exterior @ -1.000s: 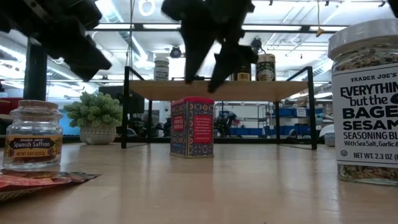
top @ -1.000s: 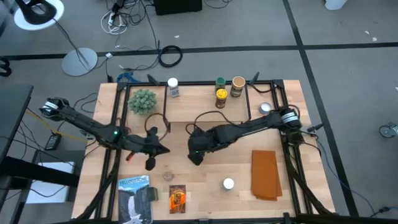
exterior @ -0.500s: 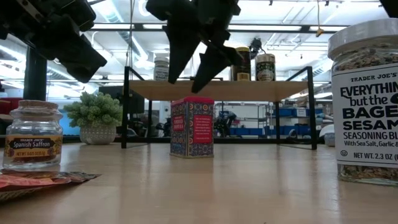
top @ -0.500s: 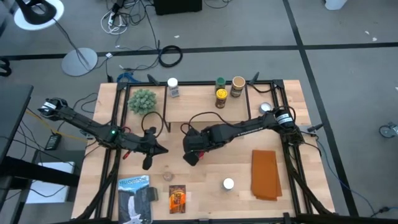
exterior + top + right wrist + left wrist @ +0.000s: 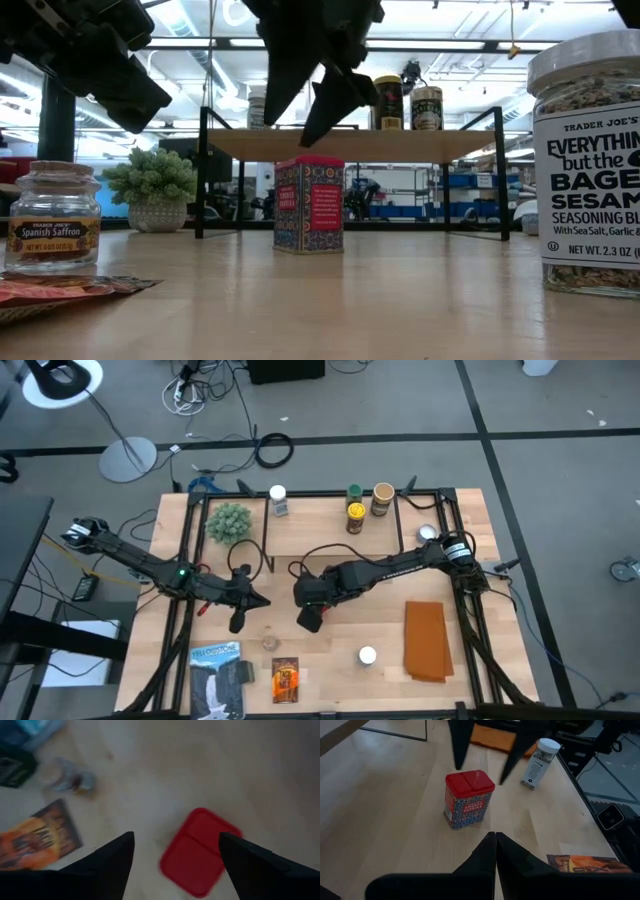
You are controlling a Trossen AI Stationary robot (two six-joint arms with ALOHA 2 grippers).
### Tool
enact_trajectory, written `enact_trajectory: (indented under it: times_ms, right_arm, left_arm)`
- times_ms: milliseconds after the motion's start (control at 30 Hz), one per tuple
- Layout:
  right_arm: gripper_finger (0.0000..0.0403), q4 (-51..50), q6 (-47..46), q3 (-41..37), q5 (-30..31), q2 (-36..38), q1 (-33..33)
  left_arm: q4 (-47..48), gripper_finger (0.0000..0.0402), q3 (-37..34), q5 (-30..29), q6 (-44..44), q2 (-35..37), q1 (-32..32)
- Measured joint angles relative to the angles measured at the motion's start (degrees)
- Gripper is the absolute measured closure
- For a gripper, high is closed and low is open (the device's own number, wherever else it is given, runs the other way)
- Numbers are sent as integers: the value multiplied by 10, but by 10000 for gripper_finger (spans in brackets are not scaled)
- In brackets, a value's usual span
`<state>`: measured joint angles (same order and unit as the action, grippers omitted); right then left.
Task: Shelf spices
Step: Put the red seasoning can onto the shelf
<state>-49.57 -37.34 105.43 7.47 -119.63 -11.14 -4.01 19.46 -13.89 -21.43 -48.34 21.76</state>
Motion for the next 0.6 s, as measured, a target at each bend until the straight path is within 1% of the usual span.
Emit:
enact_trajectory:
  times_ms: [67,200,400,600]
  right_arm:
    - [104,9,0,0,-17,0,0]
    - [92,24,6,0,-13,0,0]
    - [90,83,13,0,-13,0,5]
    - [89,106,49,0,-12,0,8]
  left_arm:
    - [0,387,0,0,0,0,0]
    - [0,387,0,0,0,0,0]
    - [0,387,0,0,0,0,0]
    - [0,387,0,0,-1,0,0]
